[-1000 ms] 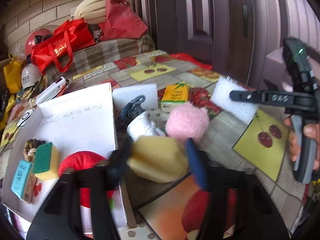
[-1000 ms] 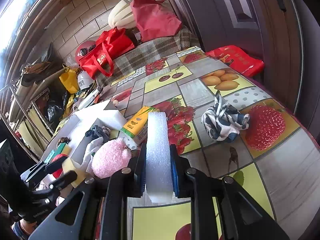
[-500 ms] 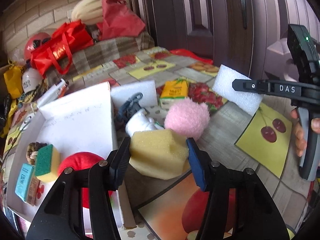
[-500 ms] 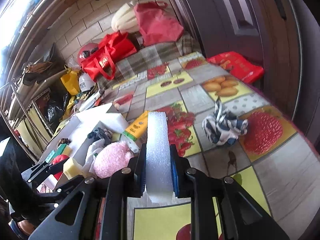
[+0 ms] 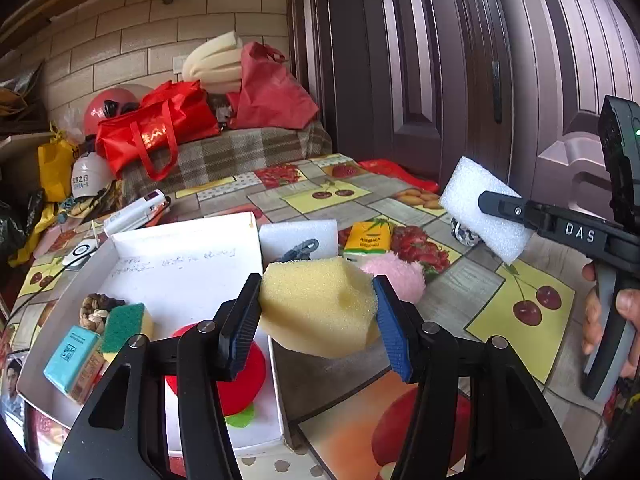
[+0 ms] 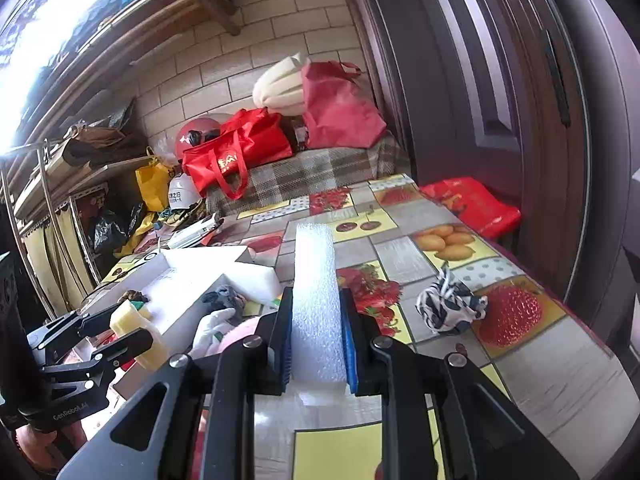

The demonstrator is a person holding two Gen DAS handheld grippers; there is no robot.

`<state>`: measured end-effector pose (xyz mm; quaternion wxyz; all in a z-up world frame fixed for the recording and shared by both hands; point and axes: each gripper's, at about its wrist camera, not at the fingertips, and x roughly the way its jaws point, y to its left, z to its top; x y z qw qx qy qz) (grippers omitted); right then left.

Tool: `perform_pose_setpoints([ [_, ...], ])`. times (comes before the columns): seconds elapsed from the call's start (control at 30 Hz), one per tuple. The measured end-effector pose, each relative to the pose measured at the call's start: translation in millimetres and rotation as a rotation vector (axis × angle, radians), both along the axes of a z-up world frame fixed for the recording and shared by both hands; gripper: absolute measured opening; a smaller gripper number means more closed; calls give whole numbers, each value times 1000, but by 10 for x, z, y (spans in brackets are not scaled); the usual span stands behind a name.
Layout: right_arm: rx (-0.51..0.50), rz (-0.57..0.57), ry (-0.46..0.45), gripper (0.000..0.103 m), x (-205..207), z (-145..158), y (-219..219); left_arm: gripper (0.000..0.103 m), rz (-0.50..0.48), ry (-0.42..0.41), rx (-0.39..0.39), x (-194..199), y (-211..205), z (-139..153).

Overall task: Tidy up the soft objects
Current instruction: 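Carry the yellow sponge block in the left tool while the right tool carries the foam block over the box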

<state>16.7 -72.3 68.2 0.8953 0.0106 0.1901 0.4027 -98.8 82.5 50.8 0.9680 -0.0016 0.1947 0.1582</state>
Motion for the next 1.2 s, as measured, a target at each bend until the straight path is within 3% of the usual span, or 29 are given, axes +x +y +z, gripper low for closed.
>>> perform_pose_setpoints([
  [0.3, -14, 39, -36, 20, -186, 15, 181, 55, 37, -46, -40, -119, 140, 22],
  [0.73, -65, 118, -83, 20, -401, -1, 507, 55, 202, -100, -1, -585, 509, 31],
  [1.2, -136, 237, -55, 20, -528, -103, 1001, 55, 307, -107, -36, -764, 951, -8],
])
